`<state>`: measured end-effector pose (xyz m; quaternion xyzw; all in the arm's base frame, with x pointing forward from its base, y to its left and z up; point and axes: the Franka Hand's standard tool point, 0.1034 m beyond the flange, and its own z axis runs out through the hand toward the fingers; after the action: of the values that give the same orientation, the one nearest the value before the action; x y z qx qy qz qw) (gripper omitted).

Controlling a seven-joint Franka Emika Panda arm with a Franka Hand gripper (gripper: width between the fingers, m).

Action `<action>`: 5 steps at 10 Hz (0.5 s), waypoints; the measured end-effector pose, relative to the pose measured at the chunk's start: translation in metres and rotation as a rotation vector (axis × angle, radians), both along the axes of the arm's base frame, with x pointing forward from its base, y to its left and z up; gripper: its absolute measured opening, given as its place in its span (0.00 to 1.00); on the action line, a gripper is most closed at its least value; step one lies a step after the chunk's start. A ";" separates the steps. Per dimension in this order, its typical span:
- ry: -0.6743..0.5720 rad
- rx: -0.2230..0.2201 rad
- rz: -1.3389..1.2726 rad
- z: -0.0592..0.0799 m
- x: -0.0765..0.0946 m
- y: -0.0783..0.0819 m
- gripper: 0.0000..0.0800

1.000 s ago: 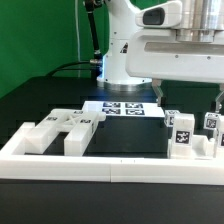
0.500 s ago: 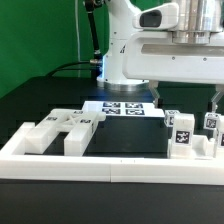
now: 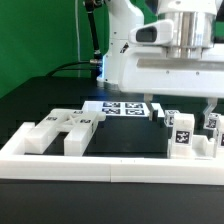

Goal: Assemble chair

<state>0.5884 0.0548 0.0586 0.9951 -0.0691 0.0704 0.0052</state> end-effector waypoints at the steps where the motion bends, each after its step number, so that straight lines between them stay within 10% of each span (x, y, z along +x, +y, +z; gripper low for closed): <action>1: 0.008 -0.003 0.002 -0.007 -0.002 0.001 0.81; 5: 0.019 -0.015 0.013 -0.033 -0.008 0.006 0.81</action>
Offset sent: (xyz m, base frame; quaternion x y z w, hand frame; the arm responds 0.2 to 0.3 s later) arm 0.0006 0.0068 -0.0252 -0.0047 0.0147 0.0164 0.9997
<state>0.5805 0.0606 0.0261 0.9961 -0.0619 0.0614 0.0129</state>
